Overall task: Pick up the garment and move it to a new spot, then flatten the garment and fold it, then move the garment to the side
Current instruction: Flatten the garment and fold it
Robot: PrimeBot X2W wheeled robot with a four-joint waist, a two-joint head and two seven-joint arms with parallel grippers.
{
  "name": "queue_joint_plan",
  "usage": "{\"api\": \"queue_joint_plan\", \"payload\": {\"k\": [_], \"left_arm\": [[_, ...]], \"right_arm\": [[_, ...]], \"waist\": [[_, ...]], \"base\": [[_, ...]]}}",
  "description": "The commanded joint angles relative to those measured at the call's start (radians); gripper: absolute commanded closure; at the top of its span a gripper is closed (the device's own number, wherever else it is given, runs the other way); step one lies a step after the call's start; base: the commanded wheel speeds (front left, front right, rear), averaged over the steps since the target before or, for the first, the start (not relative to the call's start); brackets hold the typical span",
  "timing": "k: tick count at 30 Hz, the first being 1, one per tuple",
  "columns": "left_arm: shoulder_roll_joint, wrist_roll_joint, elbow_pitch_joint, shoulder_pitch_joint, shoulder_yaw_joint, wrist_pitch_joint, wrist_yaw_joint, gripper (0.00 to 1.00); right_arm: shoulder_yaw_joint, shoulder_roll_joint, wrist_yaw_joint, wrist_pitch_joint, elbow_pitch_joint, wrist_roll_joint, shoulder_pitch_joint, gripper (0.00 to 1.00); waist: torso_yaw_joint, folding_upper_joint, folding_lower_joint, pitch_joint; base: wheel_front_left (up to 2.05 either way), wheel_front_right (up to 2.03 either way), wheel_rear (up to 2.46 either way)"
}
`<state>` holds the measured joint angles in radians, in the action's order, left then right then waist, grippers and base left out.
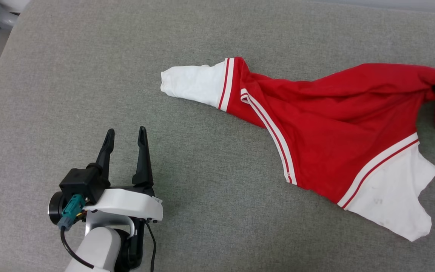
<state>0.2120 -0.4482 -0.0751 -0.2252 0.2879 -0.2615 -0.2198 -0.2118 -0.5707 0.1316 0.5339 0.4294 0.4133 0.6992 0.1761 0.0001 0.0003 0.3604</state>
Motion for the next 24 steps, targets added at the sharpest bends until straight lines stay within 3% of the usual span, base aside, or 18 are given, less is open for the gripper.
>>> {"api": "queue_joint_plan", "payload": {"k": [1, 2, 3, 9, 15, 20, 24], "left_arm": [[-0.005, 0.009, -0.006, -0.012, -0.003, -0.005, 0.008, 0.0], [-0.008, 0.013, -0.01, -0.013, -0.004, -0.005, 0.01, 0.0], [-0.01, 0.016, -0.012, -0.014, -0.007, -0.005, 0.014, 0.0], [-0.005, 0.029, -0.037, 0.009, -0.02, -0.004, 0.021, 0.0], [0.017, 0.032, -0.045, 0.041, -0.027, 0.002, 0.009, 0.0], [0.035, 0.028, -0.044, 0.071, -0.034, 0.017, -0.004, 0.0], [0.049, 0.023, -0.039, 0.099, -0.041, 0.032, -0.013, 0.0]], "right_arm": [[0.003, 0.023, -0.002, -0.038, 0.03, -0.002, 0.013, 1.0], [0.005, 0.031, -0.002, -0.061, 0.054, -0.002, 0.017, 0.69], [0.01, 0.043, -0.002, -0.093, 0.073, -0.002, 0.016, 0.0], [0.076, 0.132, -0.002, -0.339, 0.15, -0.008, -0.037, 0.0], [0.146, 0.217, -0.002, -0.566, 0.112, -0.06, -0.138, 0.0], [0.207, 0.289, -0.001, -0.632, 0.026, -0.101, -0.264, 0.0], [0.26, 0.347, -0.002, -0.612, -0.086, -0.125, -0.389, 0.0]], "waist": [[0.004, -0.0001, -0.0003, 0.005], [0.004, -0.0001, -0.0003, 0.005], [0.002, -0.0001, -0.0003, 0.002], [-0.031, -0.0001, -0.0003, -0.05], [-0.085, -0.0001, -0.0003, -0.121], [-0.126, -0.0001, -0.0003, -0.177], [-0.154, -0.0001, -0.0003, -0.214]], "base": [[0.0, 0.0, 0.0], [0.0, 0.0, 0.0], [0.0, 0.0, 0.0], [0.0, 0.0, 0.0], [0.0, 0.0, 0.0], [0.0, 0.0, 0.0], [0.0, 0.0, 0.0]]}}
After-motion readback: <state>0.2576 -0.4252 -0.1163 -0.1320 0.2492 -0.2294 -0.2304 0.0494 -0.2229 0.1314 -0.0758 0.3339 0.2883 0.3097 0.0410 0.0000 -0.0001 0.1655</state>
